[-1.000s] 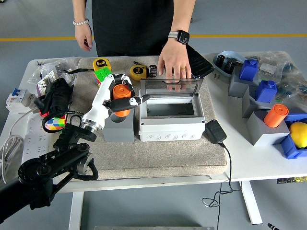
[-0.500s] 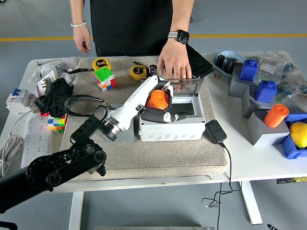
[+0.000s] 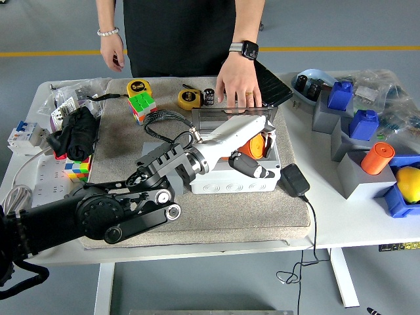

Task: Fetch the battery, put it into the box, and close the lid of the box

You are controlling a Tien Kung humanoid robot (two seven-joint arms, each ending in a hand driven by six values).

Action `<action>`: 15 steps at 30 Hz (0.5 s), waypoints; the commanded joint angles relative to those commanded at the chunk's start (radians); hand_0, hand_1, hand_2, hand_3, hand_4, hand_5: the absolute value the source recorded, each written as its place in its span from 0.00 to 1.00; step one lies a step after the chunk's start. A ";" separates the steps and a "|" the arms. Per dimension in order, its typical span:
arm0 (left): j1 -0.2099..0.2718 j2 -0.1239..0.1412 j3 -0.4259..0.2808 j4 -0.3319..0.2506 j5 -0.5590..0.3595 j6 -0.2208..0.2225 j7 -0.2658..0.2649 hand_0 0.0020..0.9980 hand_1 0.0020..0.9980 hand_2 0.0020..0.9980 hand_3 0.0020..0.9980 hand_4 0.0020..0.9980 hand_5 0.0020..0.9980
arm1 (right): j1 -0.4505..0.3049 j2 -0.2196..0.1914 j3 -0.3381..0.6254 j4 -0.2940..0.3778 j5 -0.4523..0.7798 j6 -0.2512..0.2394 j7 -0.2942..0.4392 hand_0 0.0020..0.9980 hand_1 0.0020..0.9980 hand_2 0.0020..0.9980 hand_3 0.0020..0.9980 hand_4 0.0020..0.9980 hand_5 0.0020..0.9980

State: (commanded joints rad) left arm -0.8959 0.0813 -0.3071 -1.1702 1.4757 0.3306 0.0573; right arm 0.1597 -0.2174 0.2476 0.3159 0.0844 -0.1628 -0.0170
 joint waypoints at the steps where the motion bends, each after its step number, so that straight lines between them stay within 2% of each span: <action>1: -0.015 -0.008 0.004 0.015 -0.004 -0.008 0.011 0.11 0.08 0.13 0.20 1.00 0.20 | -0.001 -0.001 -0.001 0.000 0.000 0.001 0.000 0.57 0.64 0.66 0.58 0.94 0.50; 6: -0.056 -0.036 0.027 0.070 -0.024 -0.037 0.048 0.11 0.08 0.13 0.20 1.00 0.20 | -0.002 -0.004 -0.004 0.001 0.001 0.001 0.000 0.57 0.64 0.66 0.58 0.94 0.50; 7: -0.064 -0.043 0.035 0.084 -0.028 -0.044 0.055 0.12 0.09 0.13 0.23 1.00 0.23 | -0.002 -0.005 -0.003 0.001 0.000 0.001 0.000 0.57 0.64 0.66 0.58 0.94 0.50; 12: -0.079 -0.062 0.057 0.130 -0.063 -0.048 0.054 0.12 0.09 0.13 0.23 1.00 0.23 | 0.001 -0.005 0.003 0.003 -0.003 -0.002 0.003 0.57 0.64 0.66 0.58 0.94 0.50; 13: -0.080 -0.063 0.058 0.134 -0.067 -0.049 0.053 0.15 0.12 0.16 0.25 1.00 0.25 | 0.001 -0.005 0.003 0.003 -0.003 -0.002 0.003 0.57 0.64 0.66 0.58 0.94 0.49; 15: -0.083 -0.065 0.060 0.138 -0.070 -0.049 0.053 0.15 0.12 0.16 0.25 1.00 0.25 | 0.001 -0.005 0.003 0.002 -0.002 -0.001 0.003 0.57 0.64 0.66 0.58 0.94 0.49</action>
State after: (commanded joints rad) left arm -0.9786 0.0165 -0.2468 -1.0320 1.4061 0.2814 0.1105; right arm 0.1603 -0.2224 0.2504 0.3183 0.0820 -0.1641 -0.0139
